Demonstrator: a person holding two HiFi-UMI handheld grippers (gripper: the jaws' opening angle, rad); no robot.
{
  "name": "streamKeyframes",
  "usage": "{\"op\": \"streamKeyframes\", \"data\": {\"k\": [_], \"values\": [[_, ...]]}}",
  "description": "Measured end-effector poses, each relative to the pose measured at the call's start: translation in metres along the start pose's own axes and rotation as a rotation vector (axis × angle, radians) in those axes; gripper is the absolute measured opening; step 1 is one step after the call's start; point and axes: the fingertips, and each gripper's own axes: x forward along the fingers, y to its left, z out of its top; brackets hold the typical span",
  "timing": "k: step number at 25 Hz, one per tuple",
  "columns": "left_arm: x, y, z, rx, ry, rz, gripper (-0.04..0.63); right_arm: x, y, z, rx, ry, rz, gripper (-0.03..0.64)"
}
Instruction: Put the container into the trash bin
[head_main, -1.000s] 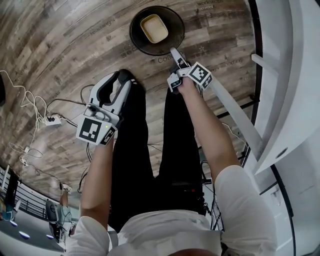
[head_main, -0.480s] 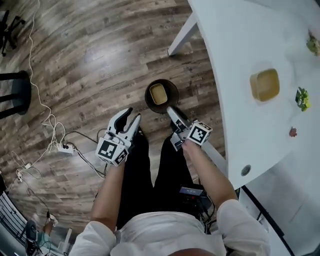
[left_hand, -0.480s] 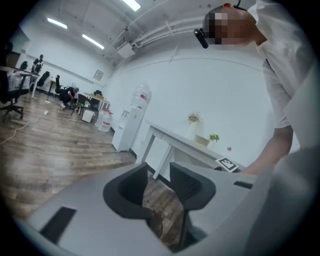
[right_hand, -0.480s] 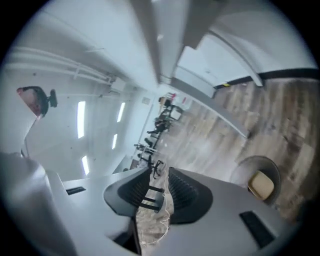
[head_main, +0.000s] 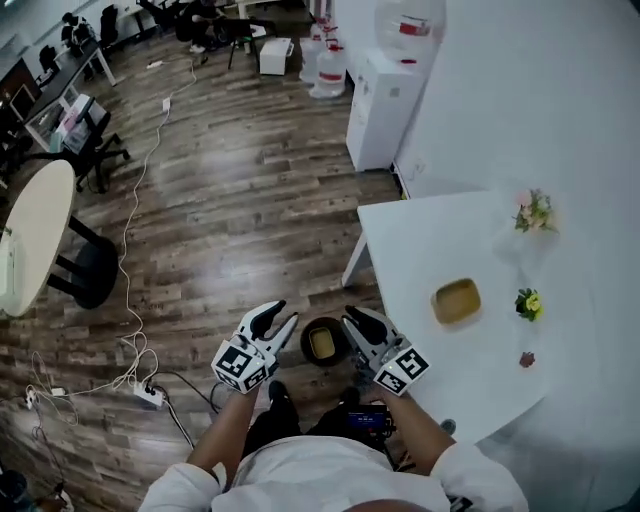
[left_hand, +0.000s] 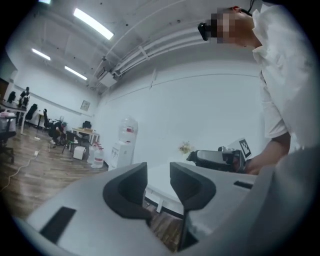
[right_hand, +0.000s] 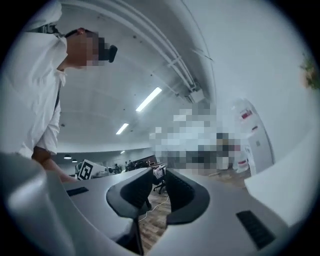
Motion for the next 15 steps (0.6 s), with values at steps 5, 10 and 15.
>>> {"op": "streamKeyframes", "data": {"k": [5, 10, 15], "values": [[-0.006, -0.042, 0.056, 0.056, -0.056, -0.004, 0.135, -0.021, 0.018, 0.088, -0.130, -0.099, 0.029, 0.138], [-0.018, -0.071, 0.093, 0.100, -0.106, 0.007, 0.136, -0.031, 0.034, 0.131, -0.204, -0.174, 0.032, 0.138], [-0.035, -0.062, 0.123, 0.170, -0.159, 0.105, 0.135, -0.017, 0.033, 0.123, -0.200, -0.175, 0.052, 0.138]]}}
